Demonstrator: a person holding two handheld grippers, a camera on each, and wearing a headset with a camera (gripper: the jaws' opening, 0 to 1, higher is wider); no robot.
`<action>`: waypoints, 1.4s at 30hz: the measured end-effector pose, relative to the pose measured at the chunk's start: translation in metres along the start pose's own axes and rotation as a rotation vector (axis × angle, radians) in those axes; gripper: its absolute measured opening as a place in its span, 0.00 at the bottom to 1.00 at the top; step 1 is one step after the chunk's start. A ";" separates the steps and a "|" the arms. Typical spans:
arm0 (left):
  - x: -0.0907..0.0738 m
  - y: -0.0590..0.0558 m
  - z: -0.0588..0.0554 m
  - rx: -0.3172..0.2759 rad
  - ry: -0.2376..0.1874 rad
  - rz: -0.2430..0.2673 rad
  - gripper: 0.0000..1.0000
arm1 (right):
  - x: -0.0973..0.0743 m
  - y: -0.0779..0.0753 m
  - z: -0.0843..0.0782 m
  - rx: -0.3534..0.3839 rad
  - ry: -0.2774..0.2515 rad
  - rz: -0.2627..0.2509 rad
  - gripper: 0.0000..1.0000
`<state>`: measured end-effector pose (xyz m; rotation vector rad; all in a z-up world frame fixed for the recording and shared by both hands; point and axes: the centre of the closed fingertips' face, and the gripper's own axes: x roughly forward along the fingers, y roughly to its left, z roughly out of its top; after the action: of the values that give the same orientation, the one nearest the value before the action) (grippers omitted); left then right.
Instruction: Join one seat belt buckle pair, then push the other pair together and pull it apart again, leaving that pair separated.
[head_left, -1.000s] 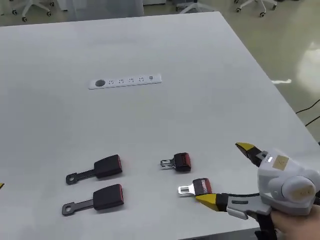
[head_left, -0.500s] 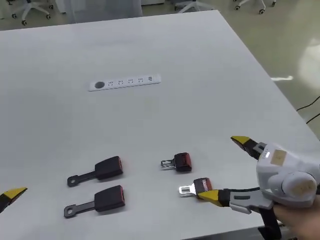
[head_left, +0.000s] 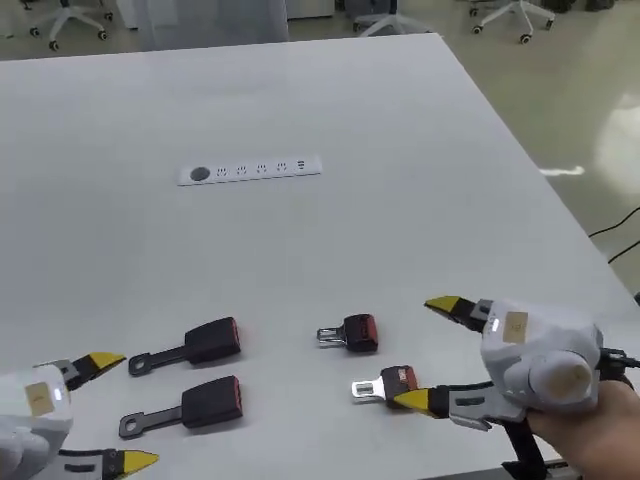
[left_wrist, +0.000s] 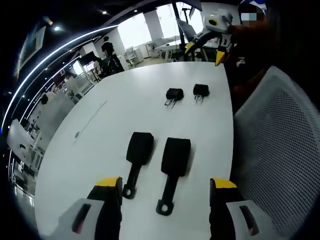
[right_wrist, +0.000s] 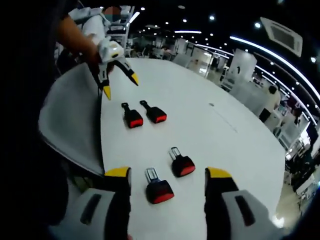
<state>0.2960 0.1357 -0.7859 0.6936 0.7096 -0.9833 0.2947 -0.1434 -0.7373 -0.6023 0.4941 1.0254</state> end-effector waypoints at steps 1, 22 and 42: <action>0.005 0.001 0.003 -0.001 -0.011 -0.005 0.75 | 0.002 -0.001 -0.001 0.002 0.006 -0.005 0.52; 0.070 -0.016 0.015 0.163 0.089 -0.163 0.63 | 0.041 0.017 -0.059 -0.084 0.205 0.214 0.41; 0.088 -0.025 0.004 0.199 0.174 -0.273 0.35 | 0.068 0.018 -0.095 -0.092 0.313 0.302 0.34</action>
<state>0.3071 0.0797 -0.8576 0.8790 0.8830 -1.2661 0.2986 -0.1568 -0.8548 -0.7924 0.8352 1.2510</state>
